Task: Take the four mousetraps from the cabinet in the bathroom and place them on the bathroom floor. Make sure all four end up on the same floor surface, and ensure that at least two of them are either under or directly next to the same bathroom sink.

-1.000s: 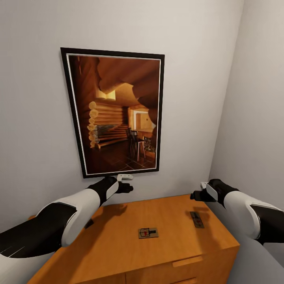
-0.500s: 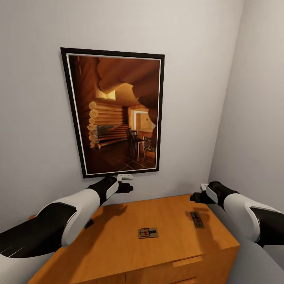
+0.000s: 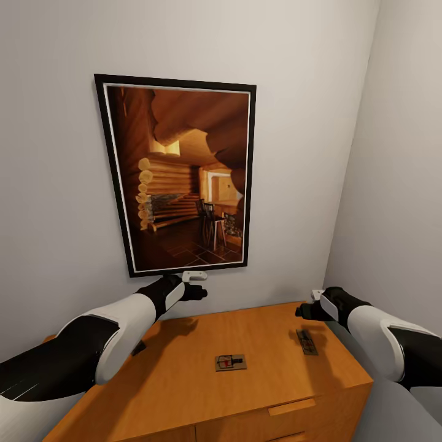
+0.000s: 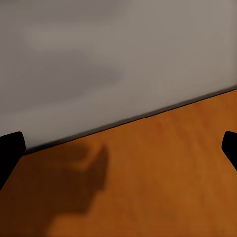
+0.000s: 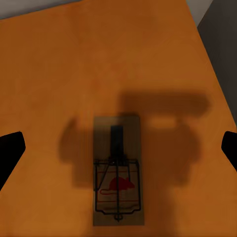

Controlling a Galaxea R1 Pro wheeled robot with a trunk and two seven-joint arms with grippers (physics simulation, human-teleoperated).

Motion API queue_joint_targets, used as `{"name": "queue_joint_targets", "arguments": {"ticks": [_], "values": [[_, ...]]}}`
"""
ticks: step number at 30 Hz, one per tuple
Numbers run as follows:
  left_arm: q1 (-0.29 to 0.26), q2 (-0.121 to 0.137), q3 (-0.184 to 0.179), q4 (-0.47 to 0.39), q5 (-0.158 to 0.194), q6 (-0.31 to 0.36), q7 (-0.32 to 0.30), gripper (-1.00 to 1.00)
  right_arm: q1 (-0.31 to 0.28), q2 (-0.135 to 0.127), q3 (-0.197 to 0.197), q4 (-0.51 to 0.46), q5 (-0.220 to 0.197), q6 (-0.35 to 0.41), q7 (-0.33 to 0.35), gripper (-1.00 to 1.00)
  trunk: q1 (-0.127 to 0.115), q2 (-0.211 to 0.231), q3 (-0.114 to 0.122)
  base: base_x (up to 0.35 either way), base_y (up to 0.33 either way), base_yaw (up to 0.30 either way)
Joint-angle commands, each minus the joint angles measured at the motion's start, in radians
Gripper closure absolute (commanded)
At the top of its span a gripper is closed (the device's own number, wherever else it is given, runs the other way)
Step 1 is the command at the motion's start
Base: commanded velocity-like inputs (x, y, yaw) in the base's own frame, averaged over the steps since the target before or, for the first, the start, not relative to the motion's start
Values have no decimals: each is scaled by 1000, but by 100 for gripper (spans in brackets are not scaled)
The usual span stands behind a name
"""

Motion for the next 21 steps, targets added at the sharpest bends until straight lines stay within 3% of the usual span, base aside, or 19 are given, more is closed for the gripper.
{"name": "queue_joint_targets", "arguments": {"ticks": [1, 21], "values": [[0, 0, -9, -1, 8, 4, -1, -100, 2, 0, -7, 0, 11, 3, 5, -100, 0, -1, 0, 0, 0, 0], [0, 0, -9, -1, 7, 4, -1, -100, 52, 3, -7, 1, 11, -18, 5, -100, 0, -1, 0, 0, 0, 0]]}}
